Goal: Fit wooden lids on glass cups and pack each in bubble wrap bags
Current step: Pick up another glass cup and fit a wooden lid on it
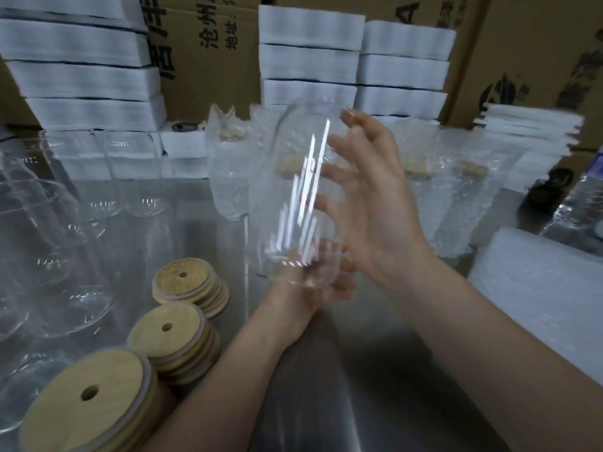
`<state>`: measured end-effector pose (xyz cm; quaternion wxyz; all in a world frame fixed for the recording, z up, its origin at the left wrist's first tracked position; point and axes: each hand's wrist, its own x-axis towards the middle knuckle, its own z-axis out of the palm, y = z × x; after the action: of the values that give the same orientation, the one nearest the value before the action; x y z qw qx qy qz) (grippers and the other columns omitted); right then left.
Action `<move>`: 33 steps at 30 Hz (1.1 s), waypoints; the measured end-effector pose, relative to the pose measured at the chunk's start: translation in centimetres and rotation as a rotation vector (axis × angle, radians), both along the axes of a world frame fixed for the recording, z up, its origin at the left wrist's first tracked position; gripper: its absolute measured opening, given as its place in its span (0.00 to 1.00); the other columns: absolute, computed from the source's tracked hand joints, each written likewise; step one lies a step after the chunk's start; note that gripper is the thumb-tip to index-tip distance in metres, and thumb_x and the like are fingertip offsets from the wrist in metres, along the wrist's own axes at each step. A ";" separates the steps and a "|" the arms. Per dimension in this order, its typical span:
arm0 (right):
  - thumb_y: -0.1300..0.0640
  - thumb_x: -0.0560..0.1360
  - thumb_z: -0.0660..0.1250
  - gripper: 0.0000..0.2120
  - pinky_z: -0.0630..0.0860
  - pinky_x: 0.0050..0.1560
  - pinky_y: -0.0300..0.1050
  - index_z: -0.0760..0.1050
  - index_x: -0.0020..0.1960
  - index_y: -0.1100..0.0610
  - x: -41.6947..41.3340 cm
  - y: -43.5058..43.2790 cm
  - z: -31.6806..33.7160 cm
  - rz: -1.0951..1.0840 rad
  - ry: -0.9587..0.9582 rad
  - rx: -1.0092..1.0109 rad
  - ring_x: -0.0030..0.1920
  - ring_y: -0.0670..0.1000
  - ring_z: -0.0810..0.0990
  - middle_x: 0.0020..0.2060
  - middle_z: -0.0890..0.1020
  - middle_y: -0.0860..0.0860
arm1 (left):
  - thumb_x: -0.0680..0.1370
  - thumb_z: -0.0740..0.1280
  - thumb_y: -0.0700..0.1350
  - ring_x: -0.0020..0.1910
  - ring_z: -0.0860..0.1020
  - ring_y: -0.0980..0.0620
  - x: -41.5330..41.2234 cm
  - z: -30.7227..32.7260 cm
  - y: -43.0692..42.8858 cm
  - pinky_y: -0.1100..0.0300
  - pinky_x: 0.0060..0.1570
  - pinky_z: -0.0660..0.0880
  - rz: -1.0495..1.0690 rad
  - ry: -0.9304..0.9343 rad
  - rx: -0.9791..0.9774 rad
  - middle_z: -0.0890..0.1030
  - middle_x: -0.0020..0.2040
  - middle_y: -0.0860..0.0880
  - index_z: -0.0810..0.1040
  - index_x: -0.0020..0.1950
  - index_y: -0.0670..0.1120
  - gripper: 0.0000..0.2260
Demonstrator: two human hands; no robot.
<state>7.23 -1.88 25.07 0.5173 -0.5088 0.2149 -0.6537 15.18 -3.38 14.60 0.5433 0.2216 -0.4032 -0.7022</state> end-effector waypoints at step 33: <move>0.38 0.75 0.62 0.25 0.81 0.52 0.45 0.59 0.69 0.30 -3.2 0.8 -9.0 -0.307 0.397 -0.070 0.52 0.46 0.83 0.51 0.80 0.43 | 0.72 0.68 0.56 0.53 0.83 0.48 -1.8 -0.2 2.4 0.56 0.48 0.81 0.439 -0.318 -0.282 0.79 0.59 0.42 0.61 0.71 0.55 0.31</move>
<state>4.04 -1.08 16.06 0.3417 -0.6061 0.3642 -0.6191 13.38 -0.98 14.35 0.6376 0.3331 -0.5191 -0.4616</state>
